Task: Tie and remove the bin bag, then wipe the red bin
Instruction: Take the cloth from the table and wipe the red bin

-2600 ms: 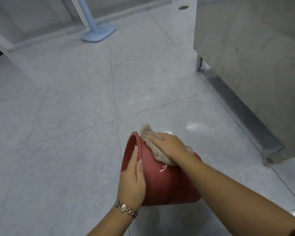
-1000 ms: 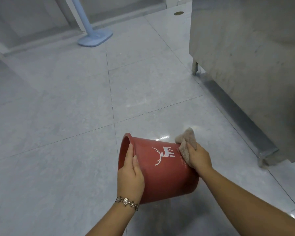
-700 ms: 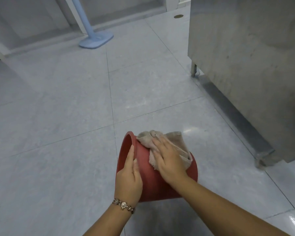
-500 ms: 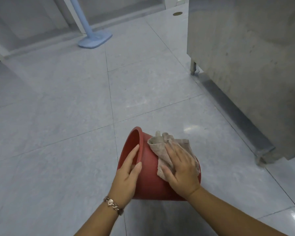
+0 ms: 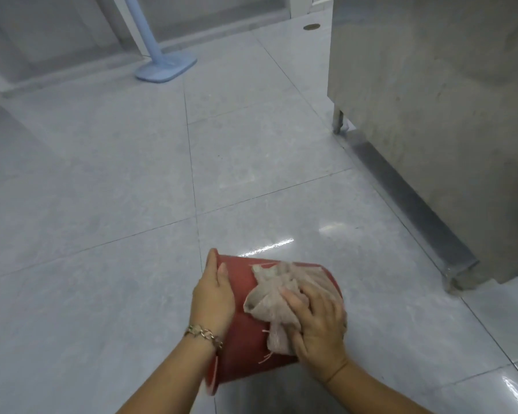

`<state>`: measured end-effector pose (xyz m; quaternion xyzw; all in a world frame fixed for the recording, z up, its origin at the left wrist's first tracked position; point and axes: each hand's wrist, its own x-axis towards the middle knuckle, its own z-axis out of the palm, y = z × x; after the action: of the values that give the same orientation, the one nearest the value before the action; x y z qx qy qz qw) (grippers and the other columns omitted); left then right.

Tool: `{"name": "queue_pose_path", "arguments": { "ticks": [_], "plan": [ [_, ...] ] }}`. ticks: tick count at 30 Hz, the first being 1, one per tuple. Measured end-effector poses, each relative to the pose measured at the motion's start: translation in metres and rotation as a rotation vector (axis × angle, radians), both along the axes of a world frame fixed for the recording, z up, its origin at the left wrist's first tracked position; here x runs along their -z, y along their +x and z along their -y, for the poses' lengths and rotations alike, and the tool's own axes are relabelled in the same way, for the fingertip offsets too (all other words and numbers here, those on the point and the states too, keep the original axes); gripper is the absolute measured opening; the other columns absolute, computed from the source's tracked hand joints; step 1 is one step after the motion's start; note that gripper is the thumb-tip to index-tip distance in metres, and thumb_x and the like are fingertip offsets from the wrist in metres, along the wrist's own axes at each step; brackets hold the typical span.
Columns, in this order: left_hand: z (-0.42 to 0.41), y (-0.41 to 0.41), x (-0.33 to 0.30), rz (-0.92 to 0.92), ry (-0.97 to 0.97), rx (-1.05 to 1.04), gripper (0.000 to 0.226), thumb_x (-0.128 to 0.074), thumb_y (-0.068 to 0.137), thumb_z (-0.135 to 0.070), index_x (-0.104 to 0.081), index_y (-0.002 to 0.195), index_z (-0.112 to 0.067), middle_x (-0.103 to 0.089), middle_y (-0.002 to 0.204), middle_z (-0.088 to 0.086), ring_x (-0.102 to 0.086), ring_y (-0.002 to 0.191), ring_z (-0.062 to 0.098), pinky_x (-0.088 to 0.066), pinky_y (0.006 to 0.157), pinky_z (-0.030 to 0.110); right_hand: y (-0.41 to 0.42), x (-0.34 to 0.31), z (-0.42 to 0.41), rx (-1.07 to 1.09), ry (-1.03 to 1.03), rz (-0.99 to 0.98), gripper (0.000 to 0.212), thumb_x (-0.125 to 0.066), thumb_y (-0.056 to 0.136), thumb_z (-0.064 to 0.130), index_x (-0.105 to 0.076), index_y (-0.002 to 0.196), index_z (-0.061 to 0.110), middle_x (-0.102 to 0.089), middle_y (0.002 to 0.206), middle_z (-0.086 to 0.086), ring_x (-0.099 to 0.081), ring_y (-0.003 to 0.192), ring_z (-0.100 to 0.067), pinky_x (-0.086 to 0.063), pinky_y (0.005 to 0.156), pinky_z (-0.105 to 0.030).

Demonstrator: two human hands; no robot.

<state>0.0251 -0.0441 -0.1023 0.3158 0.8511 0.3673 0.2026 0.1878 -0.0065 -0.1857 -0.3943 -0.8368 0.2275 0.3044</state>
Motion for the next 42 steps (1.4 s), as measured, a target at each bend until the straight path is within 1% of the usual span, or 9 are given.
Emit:
{"name": "queue_pose_path", "arguments": {
  "ticks": [3,7,9,13,22,28,31,37,42],
  "plan": [
    [0.006,0.011,0.009,-0.053,0.061,0.08,0.046,-0.031,0.098,-0.027,-0.026,0.141,-0.04,-0.048,0.068,-0.023,-0.055,0.056,-0.008,-0.042,0.052,0.002,-0.018,-0.022,-0.009,0.104,-0.273,0.057,0.053,-0.027,0.085,0.055,-0.037,0.136,0.047,-0.034,0.149,0.016,-0.024,0.142,-0.023,-0.019,0.107,-0.065],
    [0.01,0.019,0.007,0.002,0.203,0.133,0.045,-0.029,0.095,-0.044,-0.034,0.139,-0.038,-0.052,0.105,-0.035,-0.05,0.088,-0.029,-0.037,0.07,-0.007,-0.054,-0.044,-0.006,-0.029,-0.289,0.022,0.054,-0.023,0.087,0.054,-0.027,0.141,0.051,-0.016,0.153,0.028,-0.013,0.146,-0.012,-0.01,0.114,-0.057],
    [0.014,0.02,0.01,0.027,0.239,0.125,0.05,-0.027,0.092,-0.048,-0.04,0.137,-0.032,-0.055,0.106,-0.035,-0.052,0.092,-0.026,-0.037,0.072,-0.006,-0.068,-0.052,-0.001,-0.087,-0.285,-0.02,0.053,-0.03,0.087,0.047,-0.031,0.139,0.048,-0.025,0.153,0.024,-0.019,0.144,-0.009,-0.012,0.114,-0.057],
    [0.018,0.016,0.019,-0.033,0.217,0.005,0.046,-0.031,0.093,-0.036,-0.039,0.138,-0.03,-0.056,0.06,-0.039,-0.055,0.067,-0.024,-0.038,0.055,-0.005,-0.074,-0.049,-0.017,-0.161,-0.23,0.012,0.056,-0.034,0.08,0.049,-0.036,0.136,0.048,-0.035,0.15,0.02,-0.029,0.139,-0.012,-0.016,0.109,-0.05],
    [0.014,0.006,0.022,-0.105,0.193,-0.082,0.041,-0.035,0.097,-0.021,-0.043,0.136,-0.025,-0.041,0.059,-0.038,-0.045,0.06,-0.032,-0.032,0.049,-0.008,-0.097,-0.034,-0.097,-0.19,-0.561,0.201,0.055,-0.03,0.077,0.072,-0.057,0.114,0.042,-0.06,0.128,0.011,-0.055,0.117,-0.019,-0.041,0.097,-0.048],
    [0.014,0.023,0.016,-0.201,0.137,0.096,0.05,-0.032,0.094,-0.023,-0.026,0.14,-0.041,-0.043,0.044,-0.012,-0.053,0.046,-0.004,-0.036,0.037,0.01,-0.052,-0.008,-0.17,-0.105,-0.713,0.64,0.041,-0.034,0.093,0.045,-0.057,0.124,0.032,-0.059,0.128,-0.013,-0.055,0.115,-0.031,-0.044,0.093,-0.034],
    [0.014,0.024,0.014,-0.223,0.146,0.125,0.052,-0.034,0.094,-0.02,-0.023,0.139,-0.043,-0.038,0.041,-0.012,-0.05,0.041,-0.002,-0.032,0.035,0.01,-0.069,-0.026,-0.154,-0.094,-0.683,0.546,0.042,-0.041,0.086,0.046,-0.064,0.114,0.024,-0.063,0.121,-0.01,-0.057,0.11,-0.029,-0.045,0.088,-0.034],
    [0.014,0.026,0.013,-0.276,0.135,0.16,0.047,-0.034,0.094,-0.019,-0.025,0.135,-0.04,-0.038,0.041,-0.014,-0.045,0.034,0.008,-0.032,0.035,0.013,-0.106,-0.067,-0.089,-0.252,-0.532,0.012,0.043,-0.037,0.089,0.052,-0.068,0.099,0.024,-0.071,0.103,0.0,-0.063,0.092,-0.02,-0.048,0.078,-0.037],
    [0.021,0.028,0.014,-0.23,0.144,0.178,0.042,-0.033,0.093,-0.028,-0.028,0.132,-0.044,-0.046,0.047,-0.015,-0.055,0.051,-0.009,-0.035,0.041,0.005,-0.06,-0.016,-0.153,-0.079,-0.772,0.339,0.045,-0.046,0.09,0.051,-0.067,0.114,0.02,-0.066,0.121,-0.009,-0.06,0.11,-0.028,-0.047,0.093,-0.034]
  ]
}}
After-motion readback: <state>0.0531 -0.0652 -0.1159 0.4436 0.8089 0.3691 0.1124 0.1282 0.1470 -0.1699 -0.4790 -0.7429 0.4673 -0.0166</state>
